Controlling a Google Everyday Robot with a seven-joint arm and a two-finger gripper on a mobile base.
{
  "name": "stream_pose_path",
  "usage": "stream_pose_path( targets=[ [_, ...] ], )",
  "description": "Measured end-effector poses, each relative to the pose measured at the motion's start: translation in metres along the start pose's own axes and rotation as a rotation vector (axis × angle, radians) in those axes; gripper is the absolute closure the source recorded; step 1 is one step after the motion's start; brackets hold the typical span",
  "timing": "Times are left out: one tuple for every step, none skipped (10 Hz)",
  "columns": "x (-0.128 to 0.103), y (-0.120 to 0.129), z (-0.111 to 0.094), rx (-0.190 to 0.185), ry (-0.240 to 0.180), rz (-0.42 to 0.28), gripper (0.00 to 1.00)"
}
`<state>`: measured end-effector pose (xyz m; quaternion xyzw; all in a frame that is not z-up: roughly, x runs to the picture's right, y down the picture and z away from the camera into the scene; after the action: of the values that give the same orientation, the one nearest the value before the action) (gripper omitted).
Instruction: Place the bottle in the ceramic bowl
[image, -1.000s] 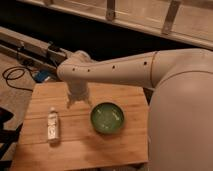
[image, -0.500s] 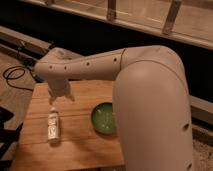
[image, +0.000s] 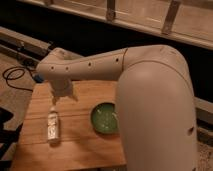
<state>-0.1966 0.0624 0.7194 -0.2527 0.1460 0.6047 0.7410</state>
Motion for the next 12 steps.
stream_pose_path(
  targets=[
    [0.002, -0.001, 0.003, 0.002, 0.002, -0.014, 0.35],
    [0.003, 0.004, 0.011, -0.002, 0.012, -0.038, 0.35],
    [0.0, 0.013, 0.022, -0.01, 0.021, -0.065, 0.35],
    [-0.004, 0.023, 0.032, -0.022, 0.031, -0.087, 0.35],
    [-0.008, 0.037, 0.043, -0.04, 0.044, -0.112, 0.35],
    [-0.012, 0.05, 0.052, -0.057, 0.059, -0.137, 0.35],
    [-0.015, 0.06, 0.06, -0.071, 0.072, -0.156, 0.35],
    [-0.018, 0.07, 0.069, -0.086, 0.091, -0.174, 0.35],
    [-0.02, 0.077, 0.075, -0.089, 0.11, -0.191, 0.35],
    [-0.019, 0.084, 0.078, -0.092, 0.119, -0.204, 0.35],
    [-0.018, 0.086, 0.077, -0.096, 0.119, -0.205, 0.35],
    [-0.02, 0.081, 0.078, -0.089, 0.119, -0.2, 0.35]
  ],
)
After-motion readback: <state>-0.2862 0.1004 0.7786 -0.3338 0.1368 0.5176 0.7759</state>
